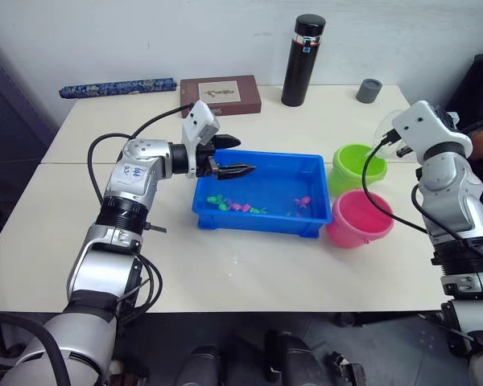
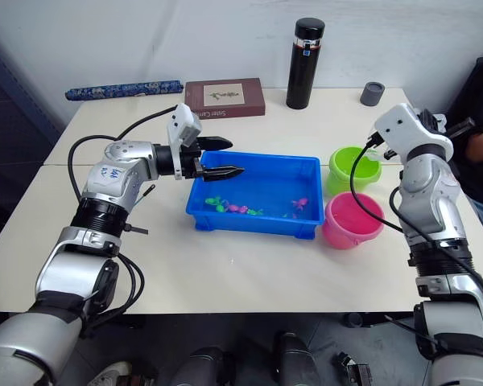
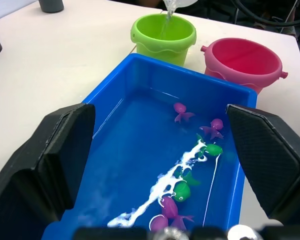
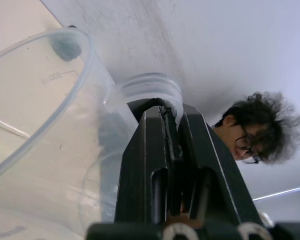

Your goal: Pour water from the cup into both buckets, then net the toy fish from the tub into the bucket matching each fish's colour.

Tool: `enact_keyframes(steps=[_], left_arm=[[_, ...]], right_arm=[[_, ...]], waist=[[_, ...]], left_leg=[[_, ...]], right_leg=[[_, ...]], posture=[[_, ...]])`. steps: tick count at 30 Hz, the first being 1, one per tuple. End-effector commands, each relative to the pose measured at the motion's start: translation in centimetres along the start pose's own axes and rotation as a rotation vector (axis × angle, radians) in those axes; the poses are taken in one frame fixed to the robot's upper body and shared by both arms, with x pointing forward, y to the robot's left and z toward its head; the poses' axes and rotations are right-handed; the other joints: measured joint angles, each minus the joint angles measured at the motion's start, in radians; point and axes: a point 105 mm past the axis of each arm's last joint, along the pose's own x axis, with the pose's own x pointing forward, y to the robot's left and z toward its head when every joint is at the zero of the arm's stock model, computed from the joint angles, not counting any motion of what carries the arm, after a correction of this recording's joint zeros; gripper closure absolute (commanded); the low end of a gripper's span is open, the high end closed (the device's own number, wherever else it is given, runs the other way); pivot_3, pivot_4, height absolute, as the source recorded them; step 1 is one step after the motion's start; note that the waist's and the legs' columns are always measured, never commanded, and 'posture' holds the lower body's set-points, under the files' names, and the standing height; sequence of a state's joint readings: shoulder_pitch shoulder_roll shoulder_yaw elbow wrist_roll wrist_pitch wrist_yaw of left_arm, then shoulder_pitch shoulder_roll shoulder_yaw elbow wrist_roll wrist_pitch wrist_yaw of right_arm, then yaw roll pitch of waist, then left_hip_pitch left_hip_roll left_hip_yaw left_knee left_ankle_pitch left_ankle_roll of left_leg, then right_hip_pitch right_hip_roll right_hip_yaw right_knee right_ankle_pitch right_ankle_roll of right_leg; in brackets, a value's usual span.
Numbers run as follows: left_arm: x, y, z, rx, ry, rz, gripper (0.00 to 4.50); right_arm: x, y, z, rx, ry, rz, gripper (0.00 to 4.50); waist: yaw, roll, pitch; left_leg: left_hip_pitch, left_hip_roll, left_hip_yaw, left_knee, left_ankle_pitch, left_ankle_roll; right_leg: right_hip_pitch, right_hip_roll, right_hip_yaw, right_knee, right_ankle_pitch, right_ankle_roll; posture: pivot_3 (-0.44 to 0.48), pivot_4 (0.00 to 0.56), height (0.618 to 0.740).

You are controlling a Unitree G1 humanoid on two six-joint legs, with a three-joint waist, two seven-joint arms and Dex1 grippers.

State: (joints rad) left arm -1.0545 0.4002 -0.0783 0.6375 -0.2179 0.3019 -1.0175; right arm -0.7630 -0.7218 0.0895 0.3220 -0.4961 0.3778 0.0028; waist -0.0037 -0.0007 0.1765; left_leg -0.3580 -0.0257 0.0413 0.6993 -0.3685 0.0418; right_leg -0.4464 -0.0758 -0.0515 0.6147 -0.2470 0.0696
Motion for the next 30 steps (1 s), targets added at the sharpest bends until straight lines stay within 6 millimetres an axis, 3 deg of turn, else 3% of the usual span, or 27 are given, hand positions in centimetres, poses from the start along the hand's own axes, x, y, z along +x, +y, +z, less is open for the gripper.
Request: enact_keyframes(steps=[1, 13, 30], left_arm=[[-0.4, 0.0, 1.3, 0.042, -0.038, 0.010, 0.00], [-0.7, 0.0, 1.1, 0.040, -0.034, 0.019, 0.00], [-0.9, 0.0, 0.7, 0.045, -0.025, 0.023, 0.00]], right_arm=[[0.3, -1.8, 1.2, -0.055, -0.048, -0.070, 4.47], [0.3, -1.8, 1.5, -0.157, -0.073, -0.092, 4.47], [-0.2, -1.6, 3.6, -0.400, -0.217, -0.130, 4.47]], waist=[[0.000, 0.000, 0.000], [0.000, 0.000, 0.000], [0.000, 0.000, 0.000]], left_leg=[[0.000, 0.000, 0.000, 0.000, 0.000, 0.000], [0.000, 0.000, 0.000, 0.000, 0.000, -0.001], [0.000, 0.000, 0.000, 0.000, 0.001, -0.001]], right_leg=[[0.000, 0.000, 0.000, 0.000, 0.000, 0.000], [0.000, 0.000, 0.000, 0.000, 0.000, 0.000], [0.000, 0.000, 0.000, 0.000, 0.000, 0.000]], posture=[[0.000, 0.150, 0.740], [0.000, 0.150, 0.740], [0.000, 0.150, 0.740]])
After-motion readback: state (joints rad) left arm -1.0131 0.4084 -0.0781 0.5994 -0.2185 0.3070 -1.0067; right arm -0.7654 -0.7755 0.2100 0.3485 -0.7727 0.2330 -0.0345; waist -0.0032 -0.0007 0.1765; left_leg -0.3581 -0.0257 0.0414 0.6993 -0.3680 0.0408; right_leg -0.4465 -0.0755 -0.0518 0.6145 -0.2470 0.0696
